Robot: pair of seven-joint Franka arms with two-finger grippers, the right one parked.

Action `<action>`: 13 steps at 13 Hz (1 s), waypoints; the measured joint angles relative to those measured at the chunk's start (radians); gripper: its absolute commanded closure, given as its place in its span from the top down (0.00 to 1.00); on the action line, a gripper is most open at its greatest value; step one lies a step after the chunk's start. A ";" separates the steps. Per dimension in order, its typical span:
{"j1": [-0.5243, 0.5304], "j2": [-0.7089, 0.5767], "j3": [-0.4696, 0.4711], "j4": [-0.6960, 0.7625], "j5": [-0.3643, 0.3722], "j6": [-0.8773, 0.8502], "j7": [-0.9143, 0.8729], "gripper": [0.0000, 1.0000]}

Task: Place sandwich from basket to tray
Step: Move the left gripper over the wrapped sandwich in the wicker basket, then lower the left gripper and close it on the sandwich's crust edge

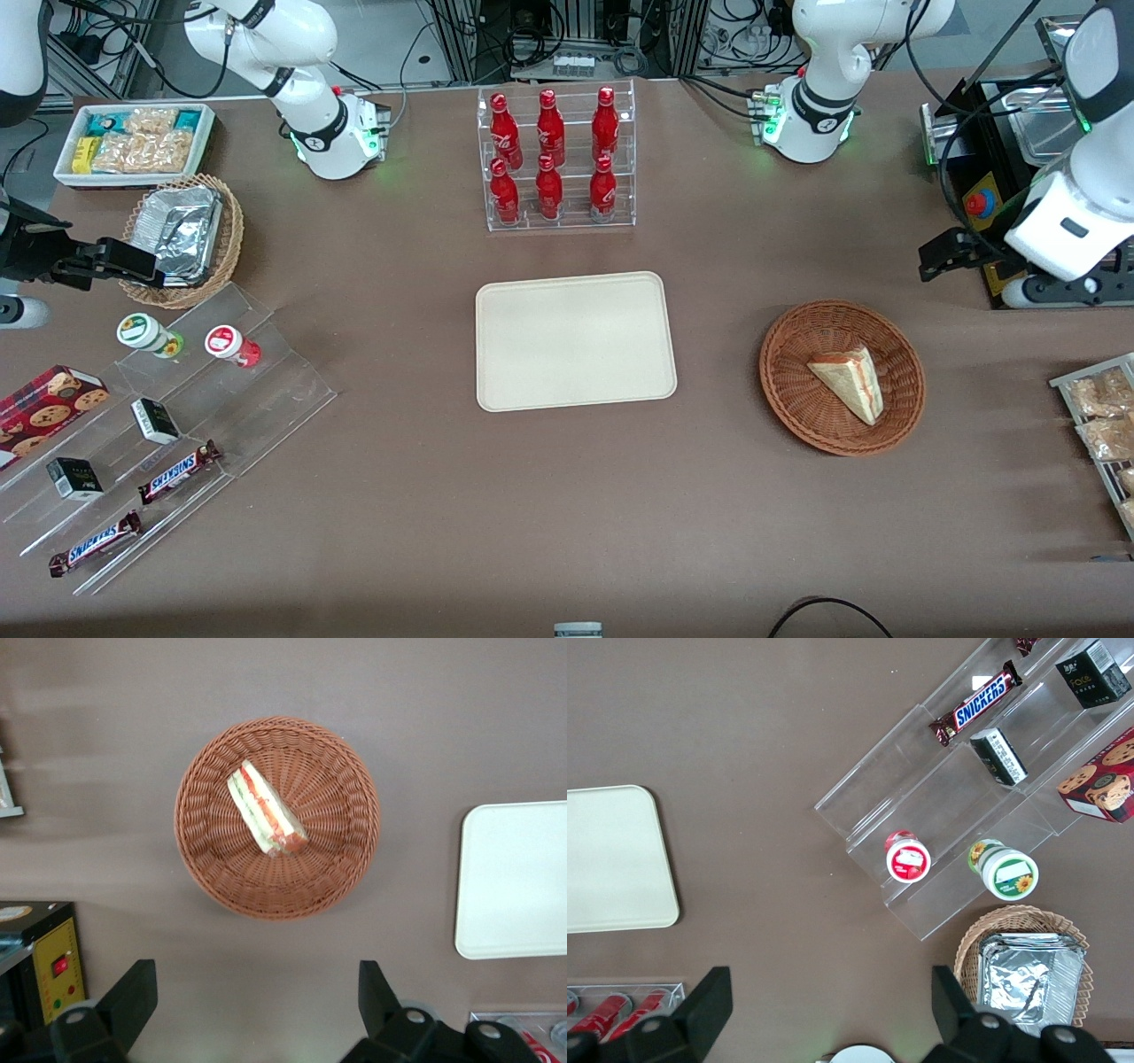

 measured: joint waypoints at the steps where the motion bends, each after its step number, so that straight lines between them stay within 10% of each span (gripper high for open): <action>1: 0.000 0.010 0.002 -0.031 0.000 0.049 0.000 1.00; 13: 0.002 0.147 0.012 -0.377 0.000 0.612 -0.409 1.00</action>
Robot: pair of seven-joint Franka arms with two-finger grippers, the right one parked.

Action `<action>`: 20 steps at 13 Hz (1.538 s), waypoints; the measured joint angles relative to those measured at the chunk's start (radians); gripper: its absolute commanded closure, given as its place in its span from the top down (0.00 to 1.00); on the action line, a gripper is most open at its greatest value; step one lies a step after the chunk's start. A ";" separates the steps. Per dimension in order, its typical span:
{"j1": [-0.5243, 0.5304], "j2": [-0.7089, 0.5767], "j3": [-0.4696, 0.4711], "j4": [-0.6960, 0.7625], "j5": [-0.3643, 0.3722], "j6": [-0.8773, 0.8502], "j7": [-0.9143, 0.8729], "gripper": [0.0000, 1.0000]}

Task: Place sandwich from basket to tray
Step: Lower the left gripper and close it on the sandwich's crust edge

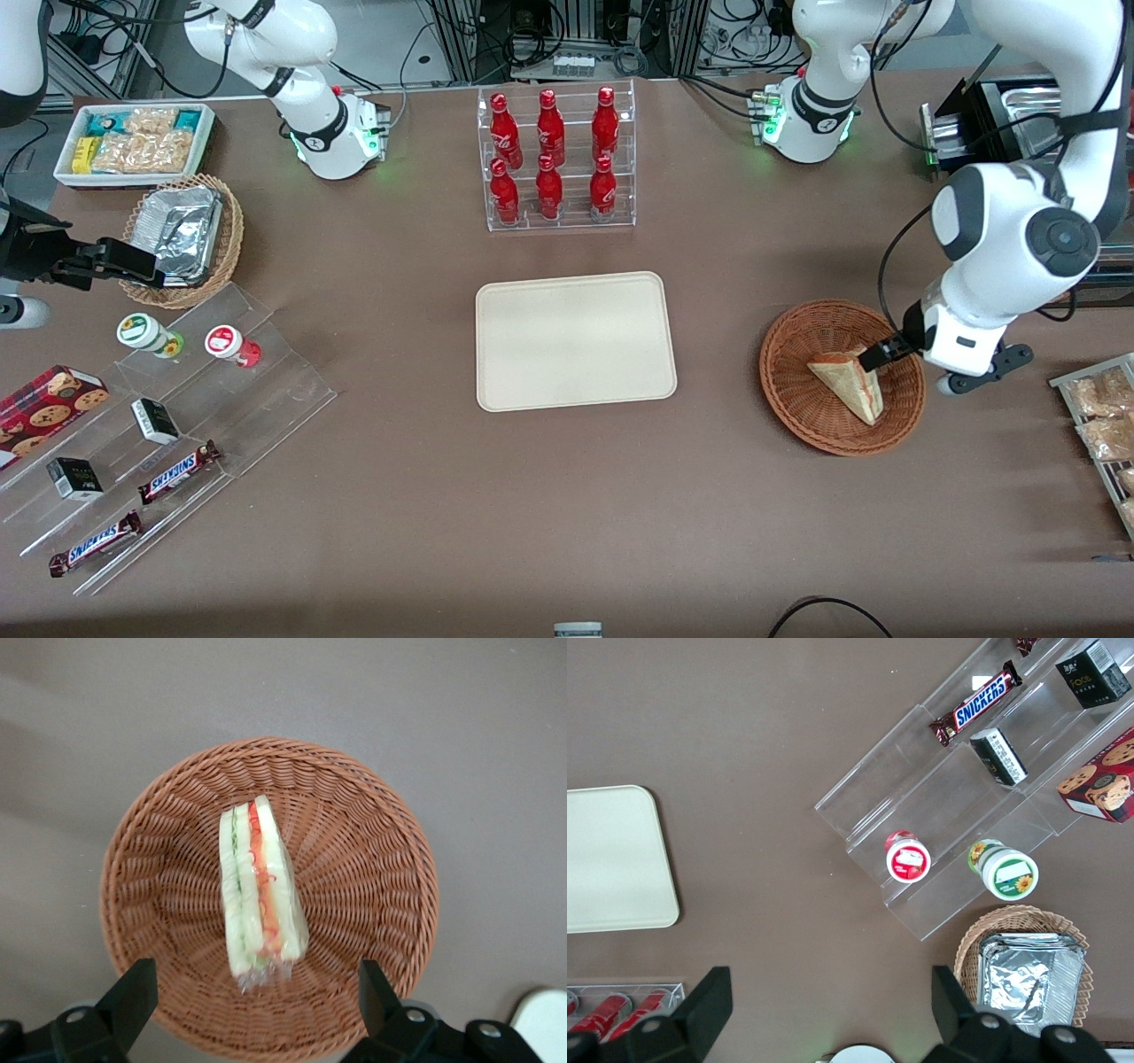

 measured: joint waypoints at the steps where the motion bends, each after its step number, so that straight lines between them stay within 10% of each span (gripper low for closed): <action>1: 0.000 0.023 0.000 -0.005 0.000 0.022 -0.028 1.00; 10: -0.001 0.102 -0.002 -0.112 0.000 0.199 -0.076 0.98; 15: -0.002 0.131 -0.002 -0.112 0.000 0.233 -0.076 0.00; 20: -0.007 0.133 -0.004 -0.088 0.000 0.228 -0.076 0.00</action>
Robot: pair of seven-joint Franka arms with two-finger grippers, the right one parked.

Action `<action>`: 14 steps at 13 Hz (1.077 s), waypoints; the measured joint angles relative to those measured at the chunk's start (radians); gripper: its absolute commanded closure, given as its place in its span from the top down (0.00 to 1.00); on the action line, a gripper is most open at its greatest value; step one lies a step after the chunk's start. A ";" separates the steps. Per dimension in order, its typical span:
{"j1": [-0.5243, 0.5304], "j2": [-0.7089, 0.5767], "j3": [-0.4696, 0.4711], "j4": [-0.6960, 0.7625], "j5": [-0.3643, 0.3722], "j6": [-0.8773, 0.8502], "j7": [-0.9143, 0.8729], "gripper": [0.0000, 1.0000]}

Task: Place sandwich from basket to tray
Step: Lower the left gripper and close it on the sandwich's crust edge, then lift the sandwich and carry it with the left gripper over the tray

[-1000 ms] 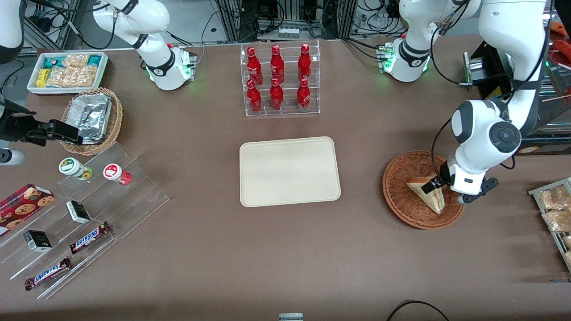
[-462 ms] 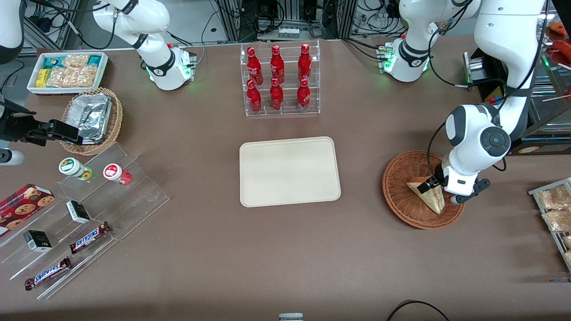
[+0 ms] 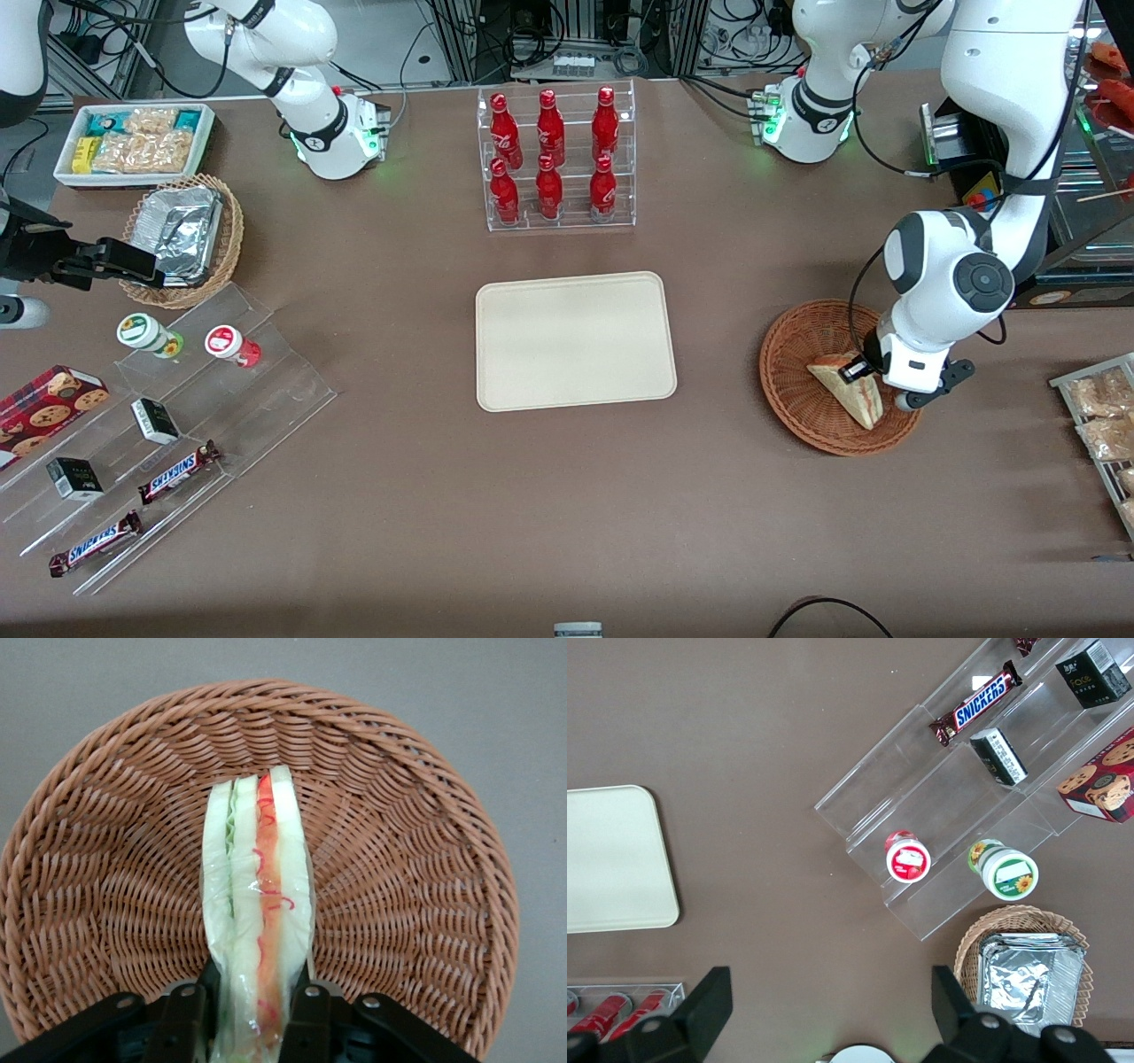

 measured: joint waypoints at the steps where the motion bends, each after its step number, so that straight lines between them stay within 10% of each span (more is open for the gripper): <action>1: -0.001 -0.001 -0.001 0.014 0.002 -0.019 0.001 0.00; 8: -0.114 -0.030 -0.013 0.336 0.080 -0.465 0.004 0.00; 14: -0.382 -0.002 -0.023 0.459 0.079 -0.509 -0.094 0.00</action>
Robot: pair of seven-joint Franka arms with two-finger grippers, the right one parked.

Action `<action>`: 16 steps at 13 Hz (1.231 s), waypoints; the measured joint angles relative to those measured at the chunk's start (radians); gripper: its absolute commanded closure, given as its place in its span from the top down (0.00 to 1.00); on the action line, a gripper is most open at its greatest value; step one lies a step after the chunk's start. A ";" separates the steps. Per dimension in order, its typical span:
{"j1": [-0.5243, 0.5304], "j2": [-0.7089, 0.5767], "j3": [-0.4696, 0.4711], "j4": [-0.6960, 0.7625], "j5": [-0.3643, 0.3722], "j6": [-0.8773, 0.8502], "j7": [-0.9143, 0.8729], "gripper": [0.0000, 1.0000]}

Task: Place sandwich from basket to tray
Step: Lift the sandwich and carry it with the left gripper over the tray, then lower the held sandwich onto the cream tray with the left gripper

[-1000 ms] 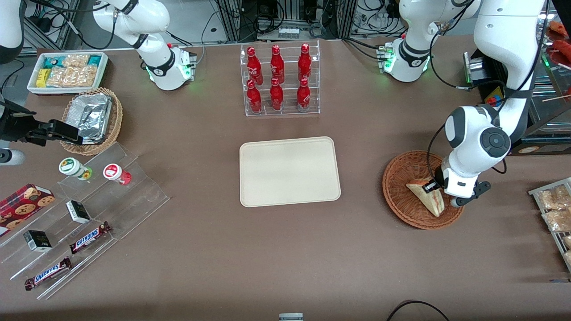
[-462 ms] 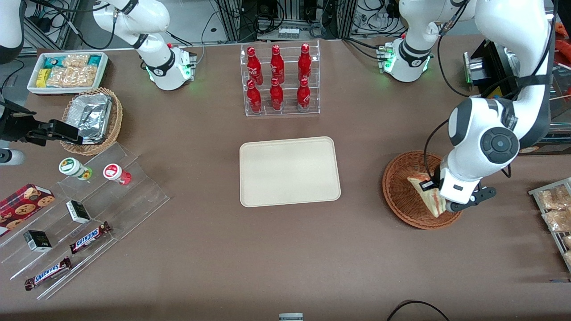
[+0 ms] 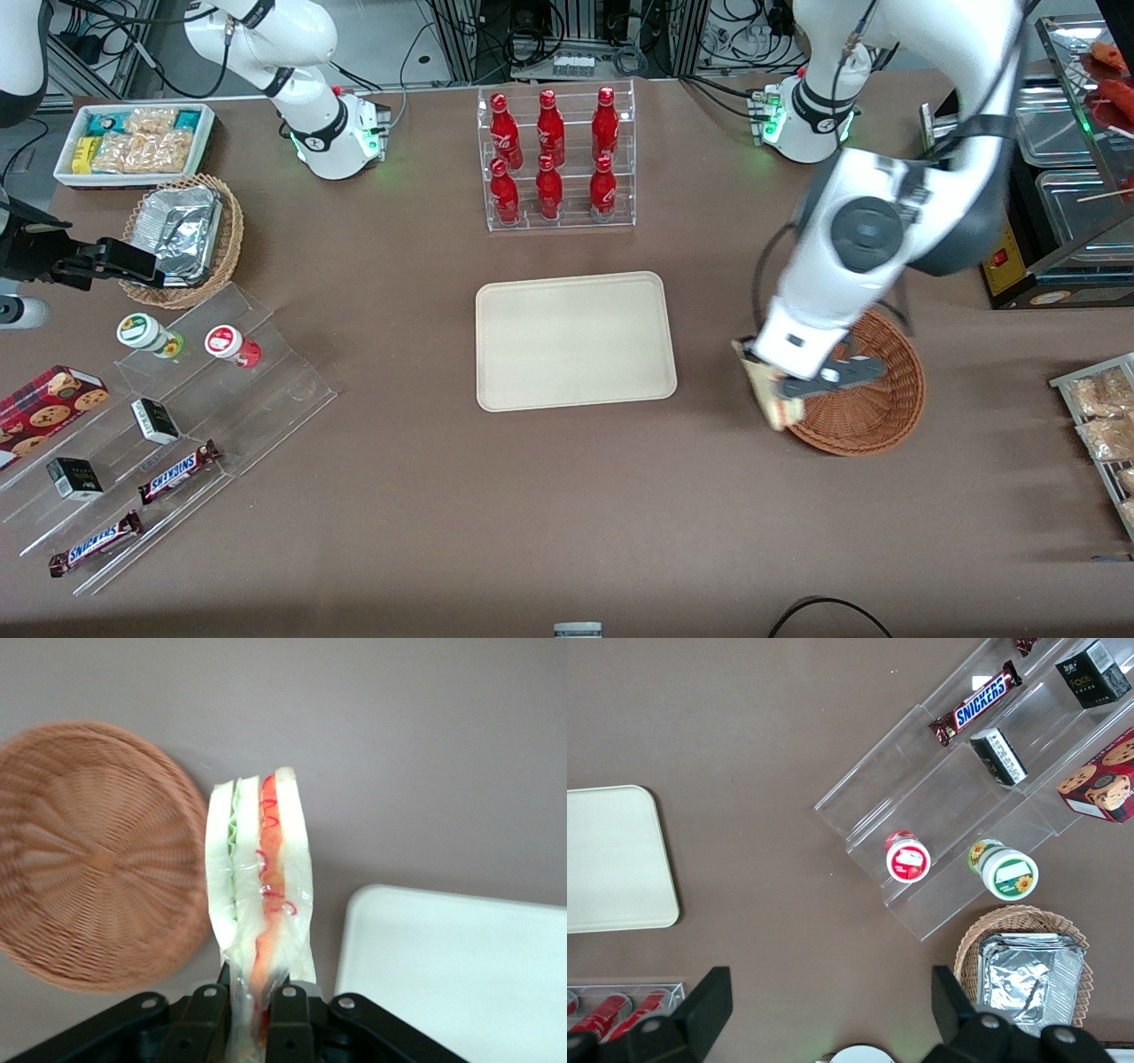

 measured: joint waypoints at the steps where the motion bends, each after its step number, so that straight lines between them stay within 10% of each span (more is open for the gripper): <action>1: -0.048 0.024 -0.001 0.015 0.000 0.000 -0.018 0.00; 16: -0.267 0.378 -0.057 0.253 -0.040 0.140 -0.097 0.00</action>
